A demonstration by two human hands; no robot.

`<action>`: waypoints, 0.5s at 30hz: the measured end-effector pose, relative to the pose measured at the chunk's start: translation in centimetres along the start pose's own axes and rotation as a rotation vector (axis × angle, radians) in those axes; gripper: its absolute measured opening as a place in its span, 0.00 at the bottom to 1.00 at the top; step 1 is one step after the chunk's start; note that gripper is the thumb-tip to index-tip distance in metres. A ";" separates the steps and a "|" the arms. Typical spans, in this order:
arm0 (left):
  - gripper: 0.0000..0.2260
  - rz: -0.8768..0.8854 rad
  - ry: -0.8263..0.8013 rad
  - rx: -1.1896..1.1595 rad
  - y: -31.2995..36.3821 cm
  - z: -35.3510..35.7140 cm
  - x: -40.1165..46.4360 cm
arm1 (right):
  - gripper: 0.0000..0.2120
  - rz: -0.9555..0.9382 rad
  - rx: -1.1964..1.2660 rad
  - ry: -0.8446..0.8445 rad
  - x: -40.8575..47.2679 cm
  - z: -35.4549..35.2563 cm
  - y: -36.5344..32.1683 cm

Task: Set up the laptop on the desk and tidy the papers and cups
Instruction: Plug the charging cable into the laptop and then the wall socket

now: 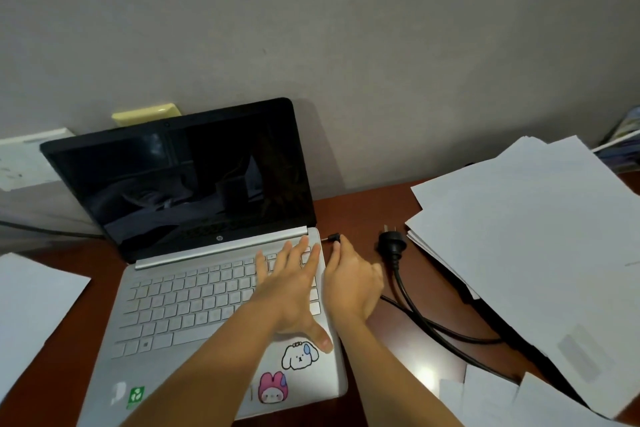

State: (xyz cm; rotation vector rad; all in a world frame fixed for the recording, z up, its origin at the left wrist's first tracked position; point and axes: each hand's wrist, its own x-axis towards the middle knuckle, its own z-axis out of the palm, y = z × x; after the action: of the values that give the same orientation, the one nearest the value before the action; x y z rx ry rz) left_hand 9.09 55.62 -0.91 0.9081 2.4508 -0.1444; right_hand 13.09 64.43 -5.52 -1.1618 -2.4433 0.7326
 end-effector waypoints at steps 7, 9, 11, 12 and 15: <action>0.68 0.008 -0.029 -0.009 -0.1 -0.1 0.1 | 0.17 -0.021 0.012 0.009 0.1 0.0 0.0; 0.68 0.007 -0.034 -0.001 -0.1 -0.2 0.2 | 0.17 -0.029 0.021 0.028 0.1 0.0 0.0; 0.68 0.004 -0.035 0.015 -0.1 -0.3 0.2 | 0.17 -0.036 0.015 0.012 0.1 0.0 0.0; 0.68 0.003 -0.034 0.020 -0.1 -0.3 0.2 | 0.18 -0.041 0.014 -0.002 0.0 0.0 0.0; 0.68 0.001 -0.029 0.027 -0.1 -0.2 0.3 | 0.18 -0.045 0.020 -0.013 0.1 -0.1 0.1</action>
State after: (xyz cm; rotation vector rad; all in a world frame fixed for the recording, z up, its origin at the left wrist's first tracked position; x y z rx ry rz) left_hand 8.74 55.71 -0.89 0.9132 2.4267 -0.1899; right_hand 13.13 64.56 -5.51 -1.0941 -2.4583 0.7522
